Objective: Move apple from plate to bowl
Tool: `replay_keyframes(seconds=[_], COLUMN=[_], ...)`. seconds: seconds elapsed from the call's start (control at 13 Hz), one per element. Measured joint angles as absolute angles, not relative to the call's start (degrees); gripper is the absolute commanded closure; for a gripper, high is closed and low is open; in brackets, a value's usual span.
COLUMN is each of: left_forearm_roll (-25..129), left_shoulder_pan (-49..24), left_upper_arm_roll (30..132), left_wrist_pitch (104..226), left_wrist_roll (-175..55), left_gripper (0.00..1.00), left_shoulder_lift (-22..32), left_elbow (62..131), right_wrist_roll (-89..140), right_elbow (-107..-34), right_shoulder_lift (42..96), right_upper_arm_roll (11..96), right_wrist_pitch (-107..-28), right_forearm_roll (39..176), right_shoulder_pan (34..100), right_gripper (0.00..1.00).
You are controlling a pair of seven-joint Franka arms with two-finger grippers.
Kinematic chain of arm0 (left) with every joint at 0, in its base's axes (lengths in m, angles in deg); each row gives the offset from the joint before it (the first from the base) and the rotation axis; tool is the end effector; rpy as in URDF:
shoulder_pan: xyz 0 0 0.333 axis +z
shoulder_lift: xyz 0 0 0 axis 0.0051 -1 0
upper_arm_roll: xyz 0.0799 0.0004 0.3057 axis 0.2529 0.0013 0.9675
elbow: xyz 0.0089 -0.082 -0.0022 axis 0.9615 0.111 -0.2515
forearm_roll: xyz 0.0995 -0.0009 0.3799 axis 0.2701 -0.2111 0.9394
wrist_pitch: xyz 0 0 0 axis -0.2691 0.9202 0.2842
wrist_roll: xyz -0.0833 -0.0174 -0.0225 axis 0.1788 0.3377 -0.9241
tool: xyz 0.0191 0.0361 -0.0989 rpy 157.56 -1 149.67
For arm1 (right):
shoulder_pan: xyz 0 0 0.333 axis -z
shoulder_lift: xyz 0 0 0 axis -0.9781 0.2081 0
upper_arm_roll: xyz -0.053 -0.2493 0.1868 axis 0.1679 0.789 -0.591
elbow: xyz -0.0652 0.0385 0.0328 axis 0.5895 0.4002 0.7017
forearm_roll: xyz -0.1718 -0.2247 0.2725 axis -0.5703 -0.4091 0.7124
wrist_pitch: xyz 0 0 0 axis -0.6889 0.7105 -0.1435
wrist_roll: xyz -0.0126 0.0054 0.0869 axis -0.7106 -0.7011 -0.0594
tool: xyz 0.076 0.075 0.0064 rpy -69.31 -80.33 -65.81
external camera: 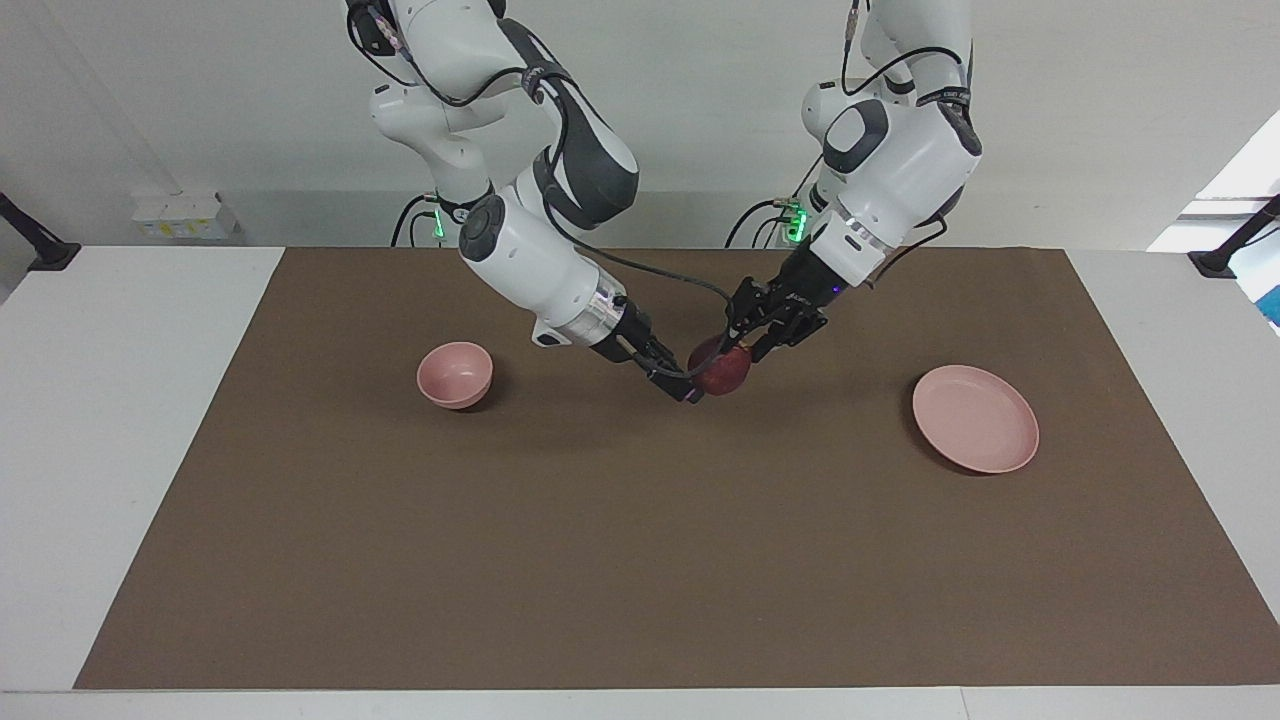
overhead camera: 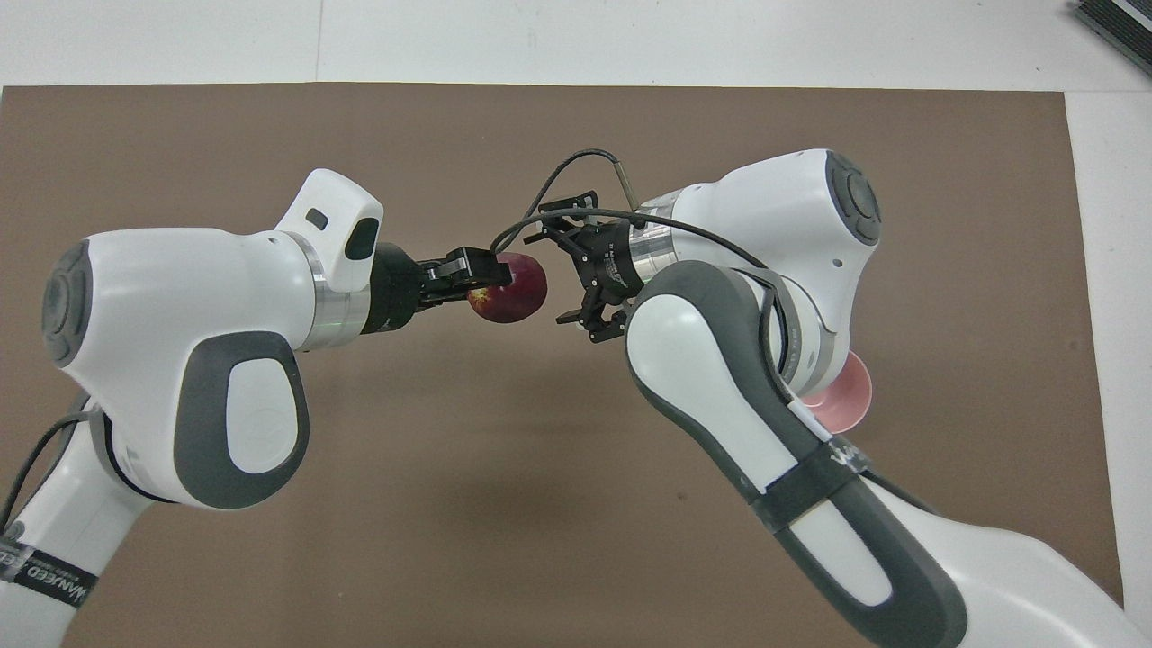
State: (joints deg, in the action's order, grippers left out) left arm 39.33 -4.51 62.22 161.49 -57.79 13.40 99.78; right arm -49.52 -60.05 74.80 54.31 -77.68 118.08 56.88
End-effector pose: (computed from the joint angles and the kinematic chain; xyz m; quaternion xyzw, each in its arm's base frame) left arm 0.5330 -0.2671 0.5062 0.9439 0.0761 0.0730 0.3130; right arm 0.6062 0.3255 0.4426 -0.8074 0.4850 0.1610 0.2948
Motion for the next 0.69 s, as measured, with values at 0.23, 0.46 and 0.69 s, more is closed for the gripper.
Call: replay_keyframes(seconds=[0.23, 0.46, 0.69], left_forearm_roll=[39.3, 39.3, 39.4], left_shoulder_pan=[-5.5, -5.5, -5.5], left_upper_arm_roll=[62.2, 62.4, 62.7], left_wrist_pitch=[161.6, 162.0, 162.3], left_wrist_roll=[-58.7, -58.8, -58.8], left_gripper=[1.0, 1.0, 0.98], left_shoulder_lift=[13.4, 13.4, 13.2], left_elbow=[99.8, 99.8, 99.8], right_wrist_roll=[-52.4, -52.9, -52.9], right_elbow=[-60.0, -60.0, -60.0], right_shoulder_lift=[74.9, 75.0, 74.9], right_upper_arm_roll=[54.3, 54.3, 54.3], right_wrist_pitch=[-79.2, -79.7, -79.6], right_forearm_roll=[118.1, 118.1, 118.1], right_shoulder_pan=[56.1, 55.6, 55.6], right_gripper=[0.0, 1.0, 1.0])
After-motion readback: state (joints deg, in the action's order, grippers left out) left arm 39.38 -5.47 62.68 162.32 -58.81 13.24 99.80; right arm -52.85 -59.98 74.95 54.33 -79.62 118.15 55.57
